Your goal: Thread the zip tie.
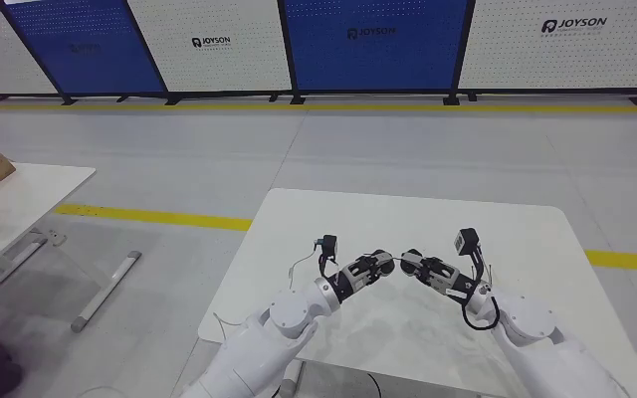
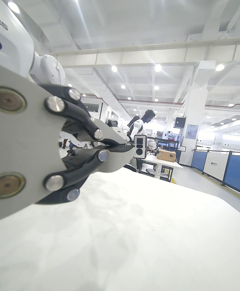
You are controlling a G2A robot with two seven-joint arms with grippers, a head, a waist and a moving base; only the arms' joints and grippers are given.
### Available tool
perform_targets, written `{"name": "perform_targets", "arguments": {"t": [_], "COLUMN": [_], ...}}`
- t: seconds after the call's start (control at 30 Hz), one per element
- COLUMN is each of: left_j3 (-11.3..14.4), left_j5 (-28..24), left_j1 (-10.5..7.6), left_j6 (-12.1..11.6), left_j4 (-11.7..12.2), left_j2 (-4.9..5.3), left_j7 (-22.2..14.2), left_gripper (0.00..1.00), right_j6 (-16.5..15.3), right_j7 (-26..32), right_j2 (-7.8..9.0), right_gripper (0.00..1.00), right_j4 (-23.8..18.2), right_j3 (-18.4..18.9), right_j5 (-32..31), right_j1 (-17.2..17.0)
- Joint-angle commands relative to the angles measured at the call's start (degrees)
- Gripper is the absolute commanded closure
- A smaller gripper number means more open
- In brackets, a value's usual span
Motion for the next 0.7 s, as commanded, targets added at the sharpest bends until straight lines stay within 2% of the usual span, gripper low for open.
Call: {"name": "perform_targets", "arguments": {"t": [0.0,0.17,0.2,0.23,0.27,0.3,0.53,0.67], "left_j3": [-0.03,0.1,0.17,0.24,0.29,0.33,-0.24,-1.71], "left_j5": [0.15,0.83,1.04,1.32,1.41,1.4,-0.79,-4.46], "left_j1": [0.07,0.17,0.16,0.15,0.16,0.17,0.25,0.01], "left_j6": [-0.07,0.03,0.09,0.16,0.23,0.33,2.28,5.22], "left_j4": [-0.06,-0.11,-0.12,-0.11,-0.12,-0.14,-0.28,-0.05], "left_j2": [0.01,0.02,0.02,0.0,-0.02,-0.04,-0.1,0.17], "left_j7": [0.02,0.24,0.36,0.7,0.93,1.12,1.77,-1.68], "left_gripper": [1.0,1.0,1.0,1.0,1.0,1.0,1.0,1.0], "right_j6": [0.0,0.43,0.54,0.76,0.9,0.99,1.09,0.56], "right_j7": [0.0,-0.79,-0.63,-0.31,-0.14,-0.04,0.29,1.17], "right_j2": [0.0,-0.05,-0.03,-0.01,0.01,0.02,0.29,0.89], "right_gripper": [1.0,1.0,0.88,0.69,0.11,0.0,0.0,0.0], "right_j4": [0.0,-1.17,-1.36,-1.57,-1.72,-1.9,-2.67,-2.81], "right_j3": [0.0,0.34,0.54,0.77,0.97,1.22,4.12,7.22], "right_j5": [0.0,-0.93,-1.13,-1.5,-1.69,-1.75,-1.04,-0.46], "right_j1": [0.0,-0.78,-0.92,-1.06,-1.16,-1.3,-2.73,-4.19]}}
